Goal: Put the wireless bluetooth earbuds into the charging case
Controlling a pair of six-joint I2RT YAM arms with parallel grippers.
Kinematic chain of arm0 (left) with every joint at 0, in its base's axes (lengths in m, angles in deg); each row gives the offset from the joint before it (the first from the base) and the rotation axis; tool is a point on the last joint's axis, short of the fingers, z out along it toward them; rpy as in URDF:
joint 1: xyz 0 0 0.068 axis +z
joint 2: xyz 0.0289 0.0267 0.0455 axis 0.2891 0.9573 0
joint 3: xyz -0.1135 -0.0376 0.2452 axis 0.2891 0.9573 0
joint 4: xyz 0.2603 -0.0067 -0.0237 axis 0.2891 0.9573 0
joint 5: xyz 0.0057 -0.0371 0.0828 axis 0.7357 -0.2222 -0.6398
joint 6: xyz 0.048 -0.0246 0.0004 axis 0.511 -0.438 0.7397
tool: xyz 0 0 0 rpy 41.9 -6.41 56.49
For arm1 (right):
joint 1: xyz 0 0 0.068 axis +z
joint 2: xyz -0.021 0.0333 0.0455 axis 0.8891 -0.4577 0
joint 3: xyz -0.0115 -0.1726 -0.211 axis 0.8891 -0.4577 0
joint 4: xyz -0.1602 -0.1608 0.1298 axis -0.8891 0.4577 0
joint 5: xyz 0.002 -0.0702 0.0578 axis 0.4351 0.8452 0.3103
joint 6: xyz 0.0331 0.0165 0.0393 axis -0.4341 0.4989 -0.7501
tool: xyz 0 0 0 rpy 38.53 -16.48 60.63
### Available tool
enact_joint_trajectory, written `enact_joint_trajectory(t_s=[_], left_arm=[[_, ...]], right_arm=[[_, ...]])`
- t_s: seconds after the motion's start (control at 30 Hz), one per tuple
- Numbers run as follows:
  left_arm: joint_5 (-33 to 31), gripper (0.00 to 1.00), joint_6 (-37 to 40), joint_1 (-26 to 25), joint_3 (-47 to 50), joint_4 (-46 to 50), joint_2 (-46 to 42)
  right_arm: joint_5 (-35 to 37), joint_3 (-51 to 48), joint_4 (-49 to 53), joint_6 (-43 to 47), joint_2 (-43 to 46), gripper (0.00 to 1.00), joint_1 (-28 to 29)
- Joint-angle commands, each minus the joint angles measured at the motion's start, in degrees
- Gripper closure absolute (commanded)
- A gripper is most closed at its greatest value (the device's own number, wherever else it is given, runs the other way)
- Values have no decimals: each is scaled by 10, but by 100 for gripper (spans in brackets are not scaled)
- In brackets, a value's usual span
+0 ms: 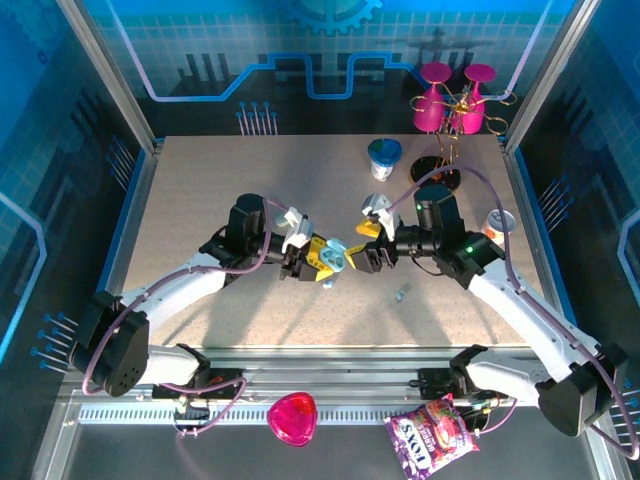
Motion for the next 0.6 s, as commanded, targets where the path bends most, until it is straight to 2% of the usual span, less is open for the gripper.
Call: enact_joint_trajectory(t_s=[0.0, 0.17, 0.3, 0.47, 0.57], left_arm=[[12, 70, 35, -2, 18, -21, -18], [-55, 70, -2, -2, 61, -135, -25], [-107, 69, -54, -2, 97, -258, -21], [-172, 70, -104, -2, 133, -380, -20], [-206, 70, -112, -2, 153, -432, -23]], right_arm=[[11, -12, -40, -33, 15, 28, -13], [-15, -30, -69, -41, 43, 17, -17], [-17, -64, -126, -77, 84, 0, -22], [60, -127, -188, -189, 126, 0, -64], [107, -158, -168, -248, 144, 0, -103]])
